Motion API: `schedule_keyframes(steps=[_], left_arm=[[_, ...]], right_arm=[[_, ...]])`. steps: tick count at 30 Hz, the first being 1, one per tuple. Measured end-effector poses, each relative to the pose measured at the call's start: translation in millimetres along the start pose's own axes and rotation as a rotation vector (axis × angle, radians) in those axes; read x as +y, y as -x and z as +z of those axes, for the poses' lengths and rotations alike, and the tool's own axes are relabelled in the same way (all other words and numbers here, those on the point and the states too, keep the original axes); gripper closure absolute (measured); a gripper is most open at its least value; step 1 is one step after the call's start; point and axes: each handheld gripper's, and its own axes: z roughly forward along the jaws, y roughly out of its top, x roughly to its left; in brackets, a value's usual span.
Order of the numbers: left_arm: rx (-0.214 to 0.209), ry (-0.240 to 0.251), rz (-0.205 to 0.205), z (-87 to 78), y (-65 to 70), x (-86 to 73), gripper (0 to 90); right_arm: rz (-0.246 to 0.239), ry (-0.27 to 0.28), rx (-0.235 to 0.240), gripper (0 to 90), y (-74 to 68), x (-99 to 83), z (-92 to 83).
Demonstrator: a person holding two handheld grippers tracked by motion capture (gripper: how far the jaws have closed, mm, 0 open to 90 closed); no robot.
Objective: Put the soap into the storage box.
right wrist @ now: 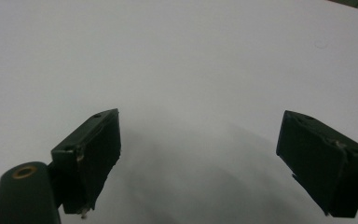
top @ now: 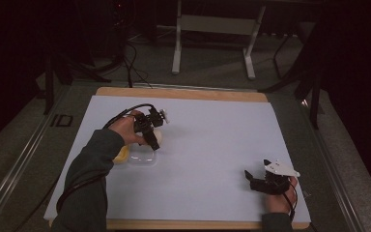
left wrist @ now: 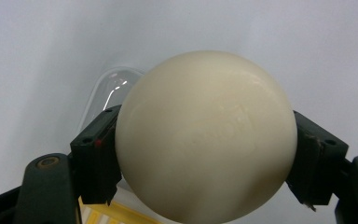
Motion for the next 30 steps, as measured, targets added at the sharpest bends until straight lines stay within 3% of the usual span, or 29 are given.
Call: schedule_keyframes(steps=[30], left_arm=[[0.018, -0.016, -0.055, -9.4, -11.7, -29.9, 24.2]], right_arm=[[-0.001, 0.003, -0.004, 13.7, 0.0, -0.1, -0.2]])
